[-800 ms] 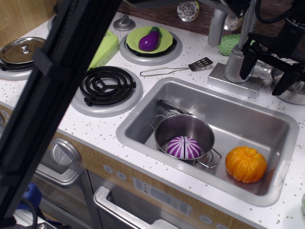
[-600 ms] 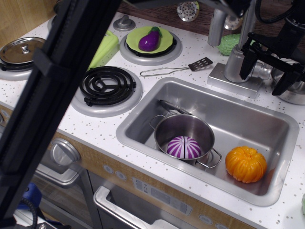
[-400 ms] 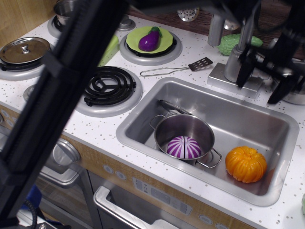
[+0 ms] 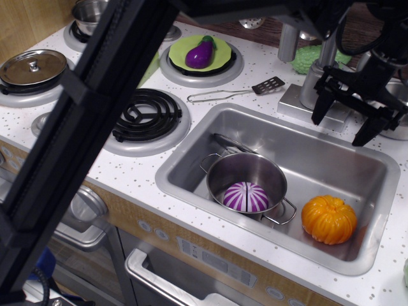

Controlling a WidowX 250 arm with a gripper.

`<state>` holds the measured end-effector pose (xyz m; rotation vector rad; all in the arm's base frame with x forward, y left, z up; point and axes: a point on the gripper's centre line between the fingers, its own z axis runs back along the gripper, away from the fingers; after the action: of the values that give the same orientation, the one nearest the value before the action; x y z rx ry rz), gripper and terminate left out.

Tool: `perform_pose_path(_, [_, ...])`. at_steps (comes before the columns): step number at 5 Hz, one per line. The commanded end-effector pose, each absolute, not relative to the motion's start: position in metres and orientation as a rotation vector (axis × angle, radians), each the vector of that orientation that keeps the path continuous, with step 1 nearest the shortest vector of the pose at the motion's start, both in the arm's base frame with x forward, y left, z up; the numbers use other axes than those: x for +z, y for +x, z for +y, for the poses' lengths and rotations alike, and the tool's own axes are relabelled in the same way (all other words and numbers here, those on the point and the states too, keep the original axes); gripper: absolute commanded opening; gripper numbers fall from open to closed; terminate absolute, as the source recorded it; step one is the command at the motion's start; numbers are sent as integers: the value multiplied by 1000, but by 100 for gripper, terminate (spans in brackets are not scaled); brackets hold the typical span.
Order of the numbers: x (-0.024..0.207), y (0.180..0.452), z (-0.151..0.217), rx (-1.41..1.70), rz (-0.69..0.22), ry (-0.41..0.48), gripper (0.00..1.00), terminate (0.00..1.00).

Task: Turn lever vertical to front

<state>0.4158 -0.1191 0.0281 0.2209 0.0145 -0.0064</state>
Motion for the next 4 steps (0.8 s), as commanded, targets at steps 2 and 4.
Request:
perform_pose_path(2, [119,446,-120,-50,-257,234,100,0])
perform_pose_path(4, [117,457,-129,-78,-415,365,100,0])
